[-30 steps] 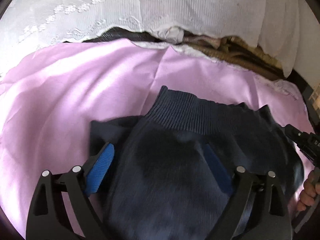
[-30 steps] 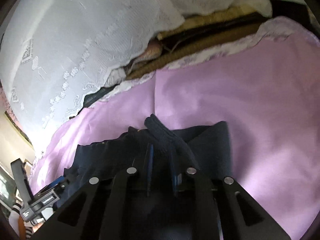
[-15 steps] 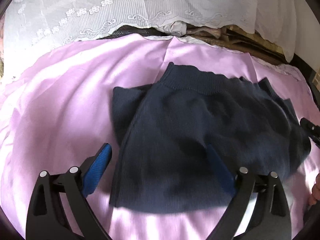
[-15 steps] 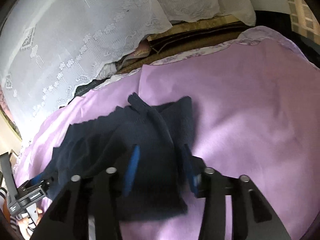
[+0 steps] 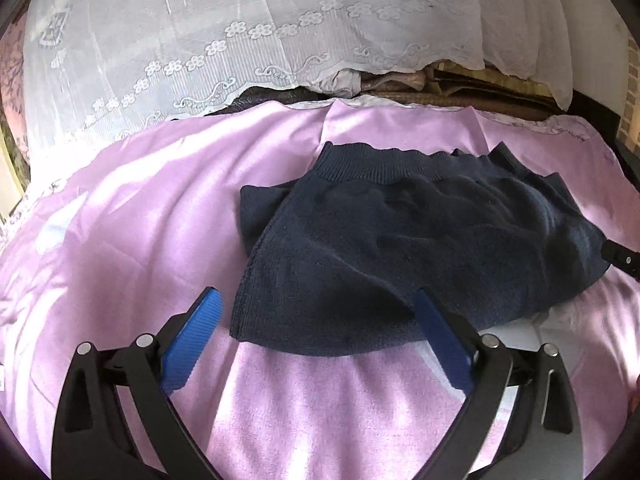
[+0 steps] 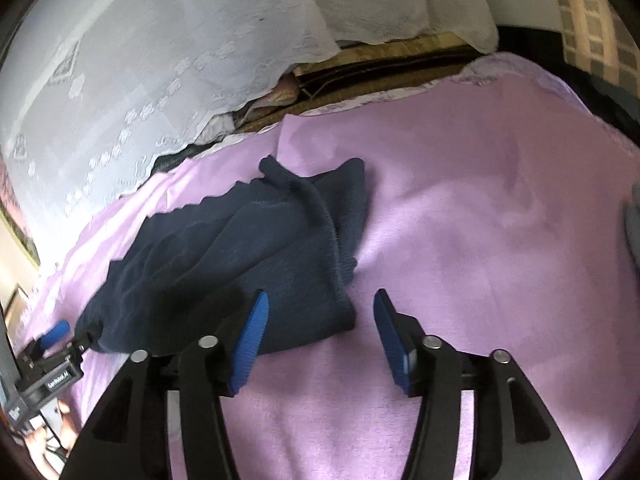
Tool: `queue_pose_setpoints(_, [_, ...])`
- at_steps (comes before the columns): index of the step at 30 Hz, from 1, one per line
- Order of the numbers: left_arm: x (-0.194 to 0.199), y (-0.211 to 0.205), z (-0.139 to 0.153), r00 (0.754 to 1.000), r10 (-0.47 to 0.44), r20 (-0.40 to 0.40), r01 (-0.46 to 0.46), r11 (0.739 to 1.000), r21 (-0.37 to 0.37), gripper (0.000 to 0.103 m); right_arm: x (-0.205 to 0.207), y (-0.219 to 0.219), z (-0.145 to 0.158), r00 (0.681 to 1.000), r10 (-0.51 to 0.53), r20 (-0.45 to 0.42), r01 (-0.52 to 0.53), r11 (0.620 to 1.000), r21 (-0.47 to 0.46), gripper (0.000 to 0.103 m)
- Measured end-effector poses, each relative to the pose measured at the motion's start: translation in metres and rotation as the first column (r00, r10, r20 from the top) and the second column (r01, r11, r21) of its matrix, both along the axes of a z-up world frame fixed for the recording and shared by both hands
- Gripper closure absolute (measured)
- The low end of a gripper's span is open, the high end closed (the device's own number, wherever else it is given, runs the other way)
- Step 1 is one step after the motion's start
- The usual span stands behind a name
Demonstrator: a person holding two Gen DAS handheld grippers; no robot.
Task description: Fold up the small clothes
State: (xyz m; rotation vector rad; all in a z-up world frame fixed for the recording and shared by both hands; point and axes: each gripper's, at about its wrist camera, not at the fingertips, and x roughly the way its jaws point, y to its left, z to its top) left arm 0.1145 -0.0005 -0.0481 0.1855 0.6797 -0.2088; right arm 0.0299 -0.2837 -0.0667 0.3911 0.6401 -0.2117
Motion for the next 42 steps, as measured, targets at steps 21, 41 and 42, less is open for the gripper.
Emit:
queue_pose_setpoints(21, [0.004,-0.005,-0.003,1.0,-0.003,-0.007,0.003,1.0,0.02,0.004,0.003,-0.014,-0.014,0.999,0.043,0.007,-0.044,0.989,0.139,0.023])
queue_pose_setpoints(41, [0.006,-0.044,0.011,0.998,-0.063,-0.03,0.061,0.997,-0.05,0.004,-0.02,-0.047,-0.03,0.998,-0.034,0.049,0.013,0.926,0.376,0.062])
queue_pose_setpoints(42, [0.01,-0.047,0.009,0.998,-0.056,-0.042,0.054,0.998,-0.044,0.004,-0.019,-0.051,-0.032,0.998,-0.042,0.055,0.016,0.918,0.397,0.063])
